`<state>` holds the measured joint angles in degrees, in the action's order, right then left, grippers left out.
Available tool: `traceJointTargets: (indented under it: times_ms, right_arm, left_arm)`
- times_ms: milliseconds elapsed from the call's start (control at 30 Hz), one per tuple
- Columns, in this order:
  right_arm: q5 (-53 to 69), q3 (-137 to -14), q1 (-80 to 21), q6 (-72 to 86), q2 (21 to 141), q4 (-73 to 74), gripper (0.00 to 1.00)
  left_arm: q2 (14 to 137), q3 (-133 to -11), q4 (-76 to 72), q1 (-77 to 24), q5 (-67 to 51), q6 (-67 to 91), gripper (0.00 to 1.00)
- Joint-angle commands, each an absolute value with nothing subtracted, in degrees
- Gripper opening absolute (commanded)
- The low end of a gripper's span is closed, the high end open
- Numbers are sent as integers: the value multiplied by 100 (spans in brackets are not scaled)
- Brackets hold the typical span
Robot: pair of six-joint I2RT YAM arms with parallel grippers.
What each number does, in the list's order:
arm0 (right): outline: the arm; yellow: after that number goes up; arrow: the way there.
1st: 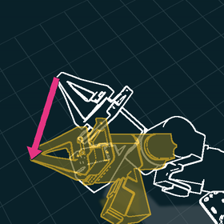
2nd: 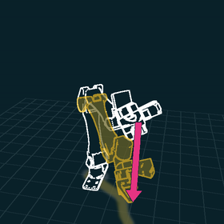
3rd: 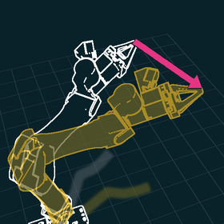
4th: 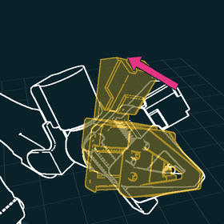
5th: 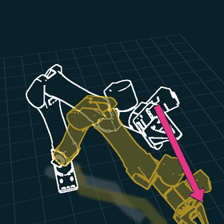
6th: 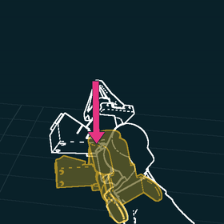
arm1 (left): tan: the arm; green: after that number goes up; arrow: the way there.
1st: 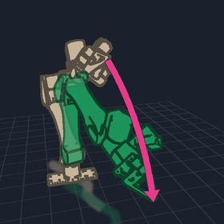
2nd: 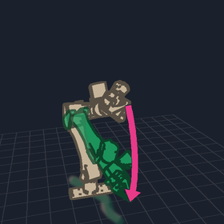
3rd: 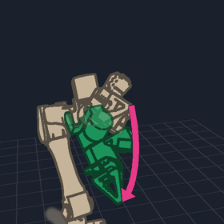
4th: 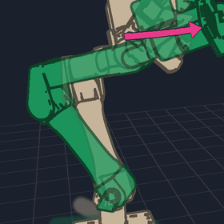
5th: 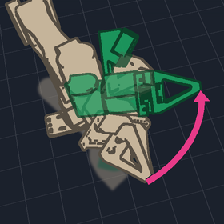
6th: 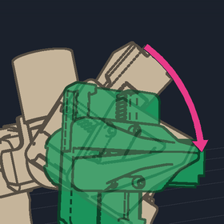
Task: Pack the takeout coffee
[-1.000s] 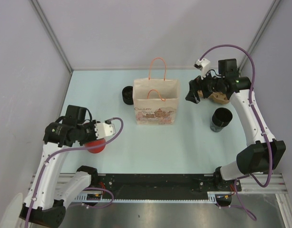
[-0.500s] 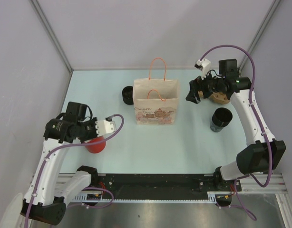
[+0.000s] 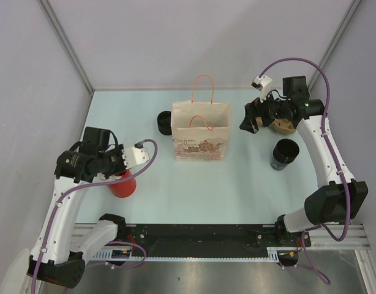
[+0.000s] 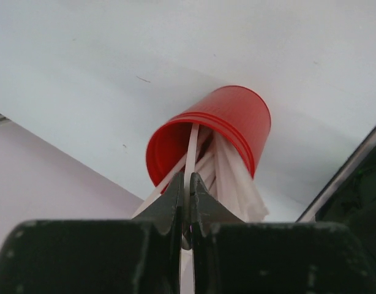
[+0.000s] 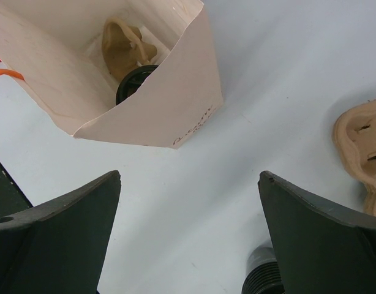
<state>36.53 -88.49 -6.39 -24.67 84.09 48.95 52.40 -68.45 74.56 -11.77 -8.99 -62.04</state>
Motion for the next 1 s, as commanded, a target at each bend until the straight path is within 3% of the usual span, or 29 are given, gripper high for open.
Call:
traceJointTargets:
  times_ms: [0, 967]
  right_arm:
    - [3771, -8842, -607, -2478, 8358, 4772, 99]
    - [3841, -8833, -606, -2452, 8411, 4764, 99]
  left_arm:
    - [5317, -7216, 6689, -1204, -809, -5758, 0]
    - [5159, -8841, 7083, -1204, -1116, -5221, 0]
